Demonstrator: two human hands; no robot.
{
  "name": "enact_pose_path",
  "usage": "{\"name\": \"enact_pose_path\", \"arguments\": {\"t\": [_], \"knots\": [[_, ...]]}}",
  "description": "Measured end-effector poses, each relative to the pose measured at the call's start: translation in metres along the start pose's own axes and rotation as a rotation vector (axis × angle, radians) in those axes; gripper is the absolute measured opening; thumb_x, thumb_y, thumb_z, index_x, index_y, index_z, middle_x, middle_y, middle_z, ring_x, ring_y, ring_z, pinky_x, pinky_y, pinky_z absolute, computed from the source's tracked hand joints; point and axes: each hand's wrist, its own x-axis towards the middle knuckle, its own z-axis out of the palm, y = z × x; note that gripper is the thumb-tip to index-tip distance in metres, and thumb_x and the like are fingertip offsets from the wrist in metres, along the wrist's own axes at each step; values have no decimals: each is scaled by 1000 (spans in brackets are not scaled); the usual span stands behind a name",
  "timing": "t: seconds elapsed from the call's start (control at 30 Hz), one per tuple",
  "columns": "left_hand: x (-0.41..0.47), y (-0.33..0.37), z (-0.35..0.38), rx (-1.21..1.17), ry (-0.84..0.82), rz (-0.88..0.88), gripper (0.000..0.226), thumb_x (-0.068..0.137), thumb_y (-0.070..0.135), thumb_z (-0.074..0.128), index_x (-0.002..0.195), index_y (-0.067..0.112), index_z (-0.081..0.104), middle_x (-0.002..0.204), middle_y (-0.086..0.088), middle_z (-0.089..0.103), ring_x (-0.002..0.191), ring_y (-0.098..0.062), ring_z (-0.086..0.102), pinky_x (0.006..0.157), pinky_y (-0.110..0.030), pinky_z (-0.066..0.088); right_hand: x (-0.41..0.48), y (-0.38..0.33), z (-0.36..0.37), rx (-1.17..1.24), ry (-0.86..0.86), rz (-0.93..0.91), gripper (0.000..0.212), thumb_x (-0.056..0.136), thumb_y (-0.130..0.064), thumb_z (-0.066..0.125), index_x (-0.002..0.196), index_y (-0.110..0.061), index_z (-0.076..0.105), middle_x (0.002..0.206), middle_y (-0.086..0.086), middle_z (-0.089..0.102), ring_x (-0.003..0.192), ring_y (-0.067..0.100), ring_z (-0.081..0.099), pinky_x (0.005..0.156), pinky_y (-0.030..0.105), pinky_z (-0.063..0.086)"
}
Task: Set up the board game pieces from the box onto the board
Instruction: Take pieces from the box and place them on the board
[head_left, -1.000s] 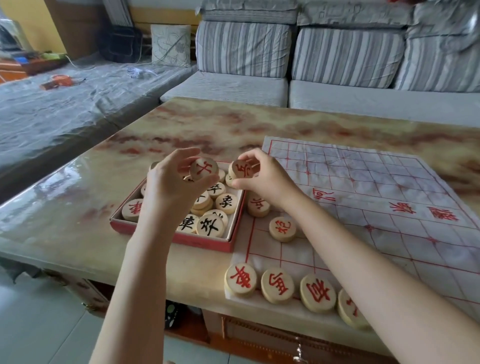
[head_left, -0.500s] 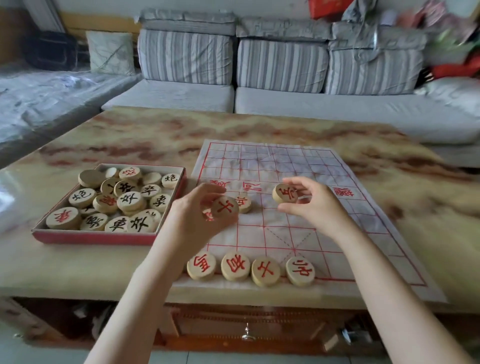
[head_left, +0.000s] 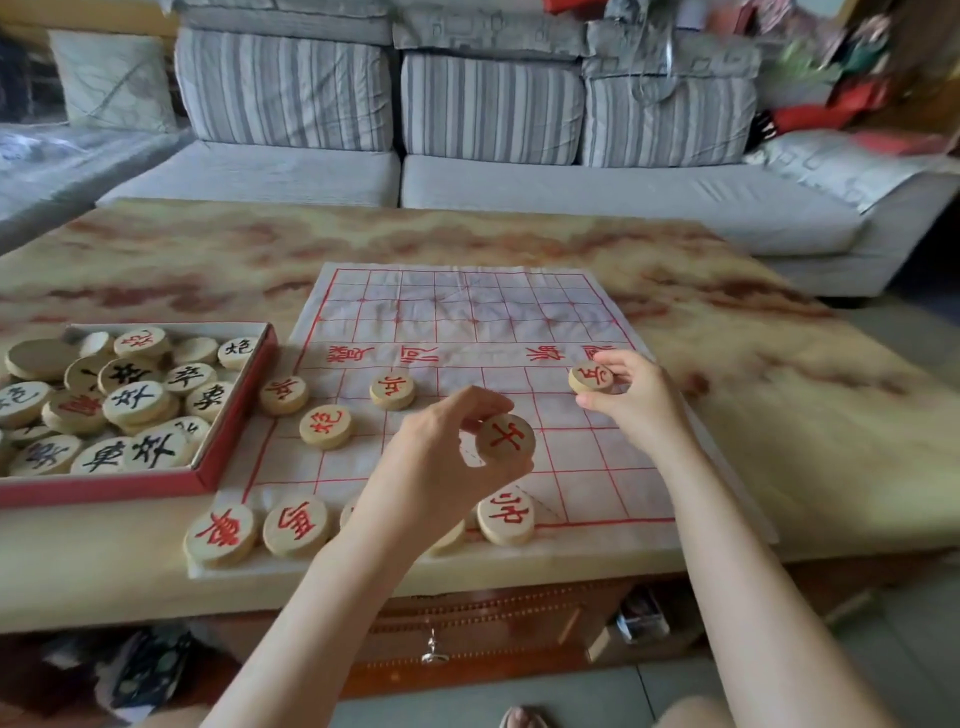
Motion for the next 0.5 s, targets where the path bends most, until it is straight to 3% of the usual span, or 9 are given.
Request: {"name": "enact_pose_path", "arguments": {"t": [0.17,0.3,0.5], "knots": [[4,-2,2,15,-1,-2,46,66,42,74,108,35,58,98,24,62,91,13,54,76,-6,44,3,0,4,-100,21,19,55,64,-17,82,115,-20,62,110,1,68,106,18,60,96,33,45],[2,0,4,9,-22,7,43,66,40,74,105,36,58,95,25,62,91,14,52,75,0,39,2,-2,5,-96,-13,38,53,67,-21,80,115,-22,61,113,-1,67,111,19,58,101,38,41],[-4,7,15,70,-111,27,45,68,41,73,109,37,56,97,23,59,96,2,51,79,-5,36,-5,-6,2,-77,-52,39,51,72,-33,77,120,-25,60,122,-1,60,119,18,49,104,38,39]]}}
